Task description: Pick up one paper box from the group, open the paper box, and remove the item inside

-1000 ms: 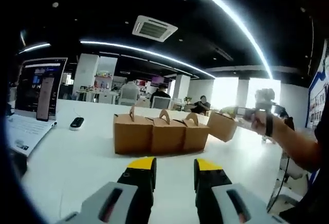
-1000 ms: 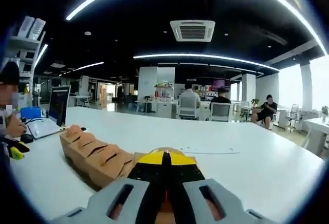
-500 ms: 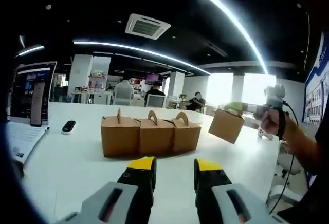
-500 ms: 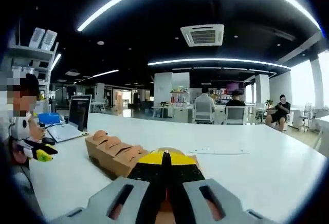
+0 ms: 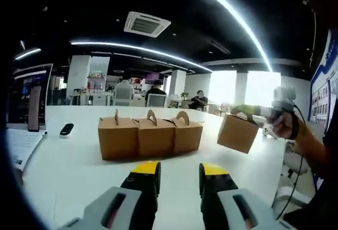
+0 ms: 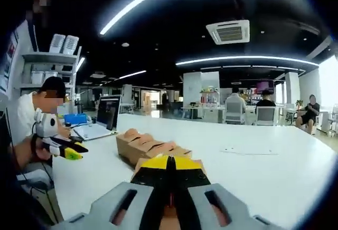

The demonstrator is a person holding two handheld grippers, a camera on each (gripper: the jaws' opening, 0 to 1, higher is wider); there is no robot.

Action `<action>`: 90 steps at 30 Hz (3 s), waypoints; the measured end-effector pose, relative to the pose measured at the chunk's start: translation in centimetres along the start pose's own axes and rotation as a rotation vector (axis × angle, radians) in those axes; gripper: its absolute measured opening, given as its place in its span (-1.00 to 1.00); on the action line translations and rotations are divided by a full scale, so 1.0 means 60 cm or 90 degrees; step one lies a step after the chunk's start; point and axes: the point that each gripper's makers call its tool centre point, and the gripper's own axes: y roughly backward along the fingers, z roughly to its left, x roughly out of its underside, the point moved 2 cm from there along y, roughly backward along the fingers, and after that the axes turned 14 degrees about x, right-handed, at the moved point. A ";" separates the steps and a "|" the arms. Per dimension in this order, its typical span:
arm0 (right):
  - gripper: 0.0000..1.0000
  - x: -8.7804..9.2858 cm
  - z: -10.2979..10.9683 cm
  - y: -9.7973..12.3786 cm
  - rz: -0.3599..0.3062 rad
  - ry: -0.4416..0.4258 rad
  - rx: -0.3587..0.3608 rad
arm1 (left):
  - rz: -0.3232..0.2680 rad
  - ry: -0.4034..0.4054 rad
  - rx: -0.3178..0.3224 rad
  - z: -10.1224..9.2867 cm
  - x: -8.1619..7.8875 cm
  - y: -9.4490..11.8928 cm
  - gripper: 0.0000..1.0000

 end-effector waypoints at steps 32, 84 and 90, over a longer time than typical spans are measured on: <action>-0.95 0.032 0.165 -0.003 0.034 0.081 -0.359 | 0.012 -0.010 0.041 -0.029 -0.004 0.004 -0.38; -0.59 0.060 0.247 -0.049 0.027 0.067 -0.603 | -0.024 0.044 0.048 -0.018 0.015 0.025 -0.38; -0.18 0.051 0.247 -0.045 0.031 0.046 -0.603 | -0.030 0.046 0.050 -0.021 0.015 0.028 -0.38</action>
